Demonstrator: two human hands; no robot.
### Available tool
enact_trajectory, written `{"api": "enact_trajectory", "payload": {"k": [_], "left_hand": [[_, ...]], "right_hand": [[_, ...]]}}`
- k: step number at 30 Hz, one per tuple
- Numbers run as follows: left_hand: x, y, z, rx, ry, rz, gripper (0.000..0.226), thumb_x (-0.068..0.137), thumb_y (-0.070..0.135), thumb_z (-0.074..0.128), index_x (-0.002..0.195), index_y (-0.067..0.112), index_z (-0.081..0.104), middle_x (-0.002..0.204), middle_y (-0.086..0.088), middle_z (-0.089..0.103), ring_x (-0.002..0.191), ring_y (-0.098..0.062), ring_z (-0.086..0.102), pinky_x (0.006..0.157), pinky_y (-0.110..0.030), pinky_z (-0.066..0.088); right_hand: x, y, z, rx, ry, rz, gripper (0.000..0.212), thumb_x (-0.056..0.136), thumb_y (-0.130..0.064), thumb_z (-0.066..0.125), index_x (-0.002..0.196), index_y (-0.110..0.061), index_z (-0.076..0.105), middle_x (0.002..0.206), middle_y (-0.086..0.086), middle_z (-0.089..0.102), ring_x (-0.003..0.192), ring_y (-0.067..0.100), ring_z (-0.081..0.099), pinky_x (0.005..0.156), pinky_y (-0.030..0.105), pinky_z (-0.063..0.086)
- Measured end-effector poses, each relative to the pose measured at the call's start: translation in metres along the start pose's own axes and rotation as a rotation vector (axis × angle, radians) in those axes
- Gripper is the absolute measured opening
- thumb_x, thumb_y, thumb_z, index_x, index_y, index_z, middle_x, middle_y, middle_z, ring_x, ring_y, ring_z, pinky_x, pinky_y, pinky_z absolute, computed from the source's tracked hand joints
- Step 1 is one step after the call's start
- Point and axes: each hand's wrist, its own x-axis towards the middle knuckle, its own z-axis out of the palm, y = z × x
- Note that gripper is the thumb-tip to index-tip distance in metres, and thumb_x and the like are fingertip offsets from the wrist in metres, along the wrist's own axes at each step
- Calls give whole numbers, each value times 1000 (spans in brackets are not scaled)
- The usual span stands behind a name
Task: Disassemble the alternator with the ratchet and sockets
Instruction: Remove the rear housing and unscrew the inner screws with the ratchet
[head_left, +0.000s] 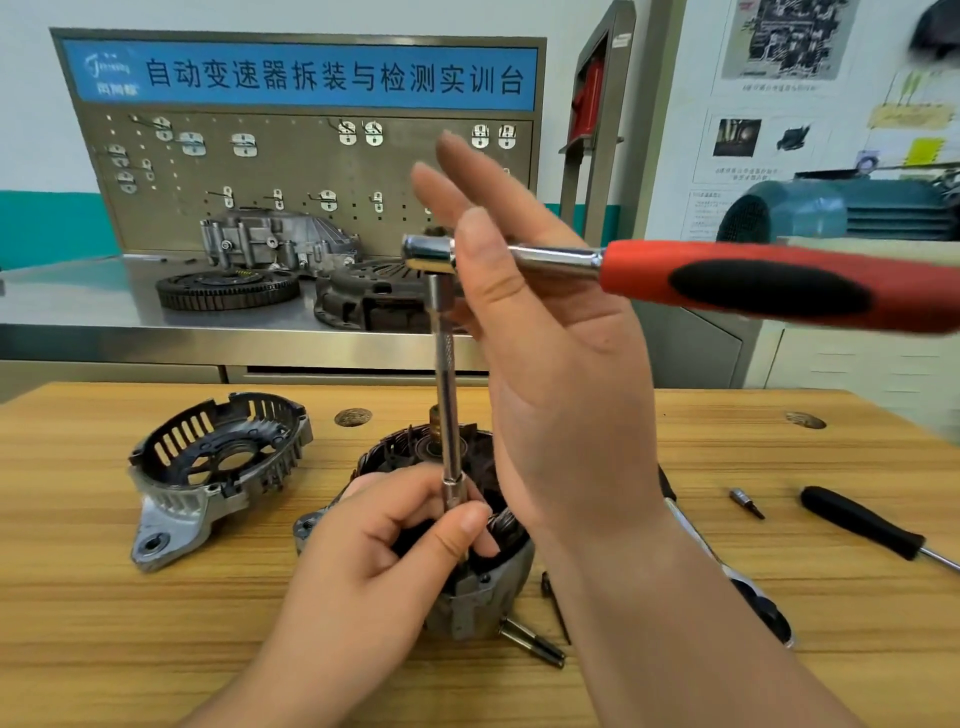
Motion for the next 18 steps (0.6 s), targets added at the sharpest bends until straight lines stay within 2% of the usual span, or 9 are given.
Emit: {"api": "enact_trajectory", "payload": {"k": [2,3,6,8,11,14,16,18], "left_hand": [[0,-1,0,-11,5,7,28,76,55,48,89,38,66,77,17,71,86,-13,62,82,-38,45],[0,-1,0,-14,9,12,28,77,54,47,91,38,65,77,17,71,86,-13,63,82,-37,44],[0,1,1,6,13,34,29,81,52,44,100,42,64,84,22,70,91,-7,62,80,-31,40],[0,1,0,8,8,38,30,81,50,44,98,40,66,84,23,70,92,-7,61,81,-33,41],[0,-1,0,-30,-8,2,28,78,51,47,88,36,68,79,15,71,88,-18,62,83,-44,46],[0,-2,-1,-21,-3,-15,27,75,54,47,91,39,64,78,16,71,87,-15,63,81,-40,48],[0,-2,-2,-17,3,-14,28,76,54,47,93,39,64,79,17,71,86,-13,63,81,-40,48],[0,-2,-1,-14,7,-6,29,78,54,46,95,39,64,81,17,71,88,-14,63,81,-42,49]], "right_hand": [[-1,2,0,51,-11,45,28,97,-20,45,122,-19,56,123,1,66,102,28,63,89,32,46],[-1,2,0,94,-10,92,31,97,-25,42,124,-20,56,120,-1,67,104,29,64,91,33,48],[-1,3,-4,217,-5,254,40,98,-40,35,125,-18,53,110,4,72,92,21,69,89,28,53],[-1,3,-5,223,6,294,45,96,-45,36,126,-15,52,104,9,73,86,20,69,87,29,53],[1,2,-3,93,-4,155,27,96,-32,46,118,-25,61,115,11,69,96,14,65,91,28,51],[1,0,-1,-61,-63,-48,28,97,-13,49,124,-12,59,130,3,60,111,3,57,101,31,44],[1,2,0,-78,-82,-50,33,97,-15,48,129,-9,55,134,-5,56,117,7,57,105,36,43],[1,3,2,49,-59,60,33,97,-23,46,128,-18,55,129,-3,63,102,15,67,98,38,50]]}}
